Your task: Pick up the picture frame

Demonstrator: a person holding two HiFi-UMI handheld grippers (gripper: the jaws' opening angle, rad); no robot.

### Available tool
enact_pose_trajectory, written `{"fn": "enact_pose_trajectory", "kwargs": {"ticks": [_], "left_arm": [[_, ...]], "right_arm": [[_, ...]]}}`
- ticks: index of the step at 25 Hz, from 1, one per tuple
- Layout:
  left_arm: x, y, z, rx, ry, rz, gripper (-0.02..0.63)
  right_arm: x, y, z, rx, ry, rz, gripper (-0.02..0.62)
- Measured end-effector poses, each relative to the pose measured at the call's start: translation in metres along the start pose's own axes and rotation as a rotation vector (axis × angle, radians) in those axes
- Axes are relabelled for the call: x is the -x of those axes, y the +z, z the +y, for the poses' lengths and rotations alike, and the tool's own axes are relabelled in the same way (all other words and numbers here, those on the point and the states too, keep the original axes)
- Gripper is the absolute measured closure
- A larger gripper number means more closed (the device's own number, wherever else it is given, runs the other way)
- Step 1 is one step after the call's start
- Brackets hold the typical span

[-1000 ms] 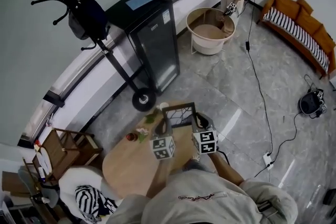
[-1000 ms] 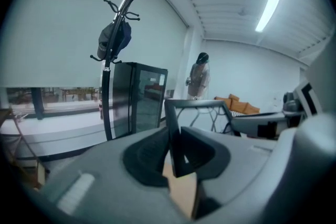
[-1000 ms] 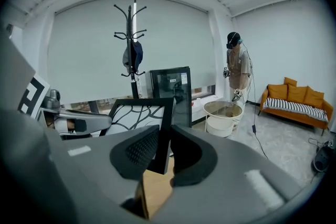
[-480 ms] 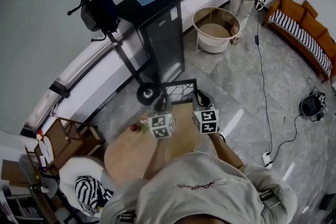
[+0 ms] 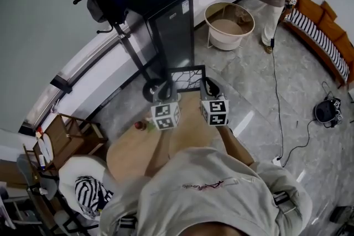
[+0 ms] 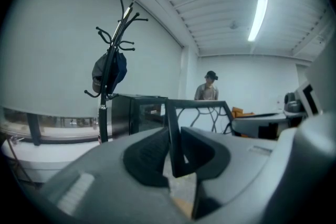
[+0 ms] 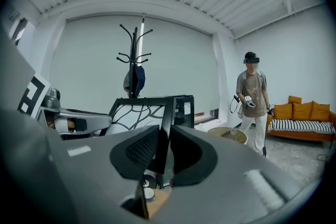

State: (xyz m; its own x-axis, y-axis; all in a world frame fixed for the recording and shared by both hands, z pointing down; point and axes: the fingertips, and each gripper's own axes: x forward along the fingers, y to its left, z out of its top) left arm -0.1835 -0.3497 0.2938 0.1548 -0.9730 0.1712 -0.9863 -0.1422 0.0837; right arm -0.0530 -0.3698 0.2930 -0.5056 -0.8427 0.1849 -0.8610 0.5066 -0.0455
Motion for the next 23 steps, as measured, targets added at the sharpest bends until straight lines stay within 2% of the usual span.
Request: {"fn": "enact_pose_trajectory", "kwargs": {"ticks": [23], "left_arm": [[-0.010, -0.003, -0.002, 0.012, 0.003, 0.002, 0.534]], "right_arm": [[-0.008, 0.003, -0.008, 0.020, 0.006, 0.000, 0.518]]}}
